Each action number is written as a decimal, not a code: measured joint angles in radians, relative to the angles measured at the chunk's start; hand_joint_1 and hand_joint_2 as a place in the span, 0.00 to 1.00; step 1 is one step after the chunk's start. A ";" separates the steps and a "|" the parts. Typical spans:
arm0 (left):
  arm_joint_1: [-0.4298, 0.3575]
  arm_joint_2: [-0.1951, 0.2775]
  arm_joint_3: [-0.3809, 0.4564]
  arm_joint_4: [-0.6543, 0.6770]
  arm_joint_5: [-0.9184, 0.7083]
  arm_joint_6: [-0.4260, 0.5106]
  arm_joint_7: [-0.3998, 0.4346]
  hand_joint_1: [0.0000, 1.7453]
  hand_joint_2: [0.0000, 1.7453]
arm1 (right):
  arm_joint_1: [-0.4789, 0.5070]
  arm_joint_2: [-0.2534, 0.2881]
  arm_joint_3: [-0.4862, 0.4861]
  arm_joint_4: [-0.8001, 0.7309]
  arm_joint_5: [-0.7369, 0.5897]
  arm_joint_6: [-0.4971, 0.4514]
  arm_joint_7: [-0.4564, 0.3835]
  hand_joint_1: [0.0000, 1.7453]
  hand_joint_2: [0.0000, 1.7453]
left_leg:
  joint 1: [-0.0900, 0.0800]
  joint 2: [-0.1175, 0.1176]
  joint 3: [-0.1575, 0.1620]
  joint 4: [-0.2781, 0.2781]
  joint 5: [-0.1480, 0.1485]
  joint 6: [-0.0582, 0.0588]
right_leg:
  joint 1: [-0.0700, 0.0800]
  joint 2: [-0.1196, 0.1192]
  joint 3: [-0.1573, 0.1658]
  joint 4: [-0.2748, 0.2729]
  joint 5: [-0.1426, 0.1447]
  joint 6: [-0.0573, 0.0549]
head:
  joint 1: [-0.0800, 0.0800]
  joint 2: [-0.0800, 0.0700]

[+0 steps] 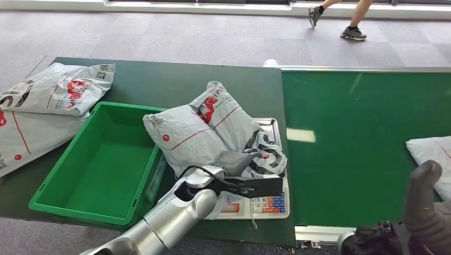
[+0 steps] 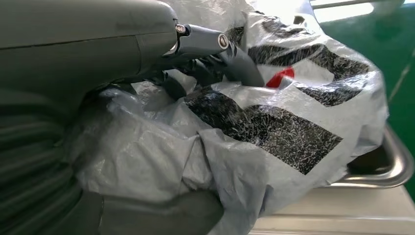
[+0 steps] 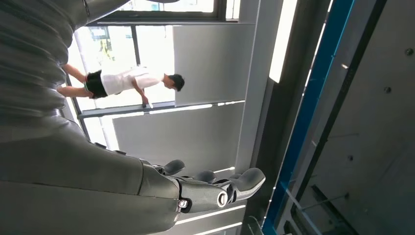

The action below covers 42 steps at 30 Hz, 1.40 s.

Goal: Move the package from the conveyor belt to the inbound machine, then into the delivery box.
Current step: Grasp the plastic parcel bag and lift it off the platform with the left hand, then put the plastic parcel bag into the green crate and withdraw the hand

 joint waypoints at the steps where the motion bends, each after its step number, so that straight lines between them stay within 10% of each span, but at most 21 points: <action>1: -0.008 -0.004 -0.002 0.023 -0.004 0.007 -0.002 1.00 1.00 | -0.001 0.000 0.002 0.003 -0.002 0.000 0.000 0.00 1.00 | 0.000 0.000 0.000 0.000 0.000 0.000 | 0.000 0.000 0.000 0.000 0.000 0.000 | 0.000 0.000; 17: -0.064 -0.017 0.046 0.114 0.067 0.122 -0.043 1.00 1.00 | -0.002 0.000 0.012 0.027 -0.015 0.000 0.001 0.00 1.00 | 0.000 0.000 0.001 0.000 0.001 0.000 | 0.000 -0.001 0.002 0.000 0.000 0.000 | 0.000 0.000; 42: 0.046 0.207 0.557 -0.714 0.270 0.366 -0.096 1.00 1.00 | 0.077 0.009 -0.007 0.029 -0.062 0.000 0.001 0.00 1.00 | 0.001 0.000 -0.002 -0.001 0.002 -0.002 | 0.002 0.000 -0.002 0.001 0.000 -0.001 | 0.000 0.000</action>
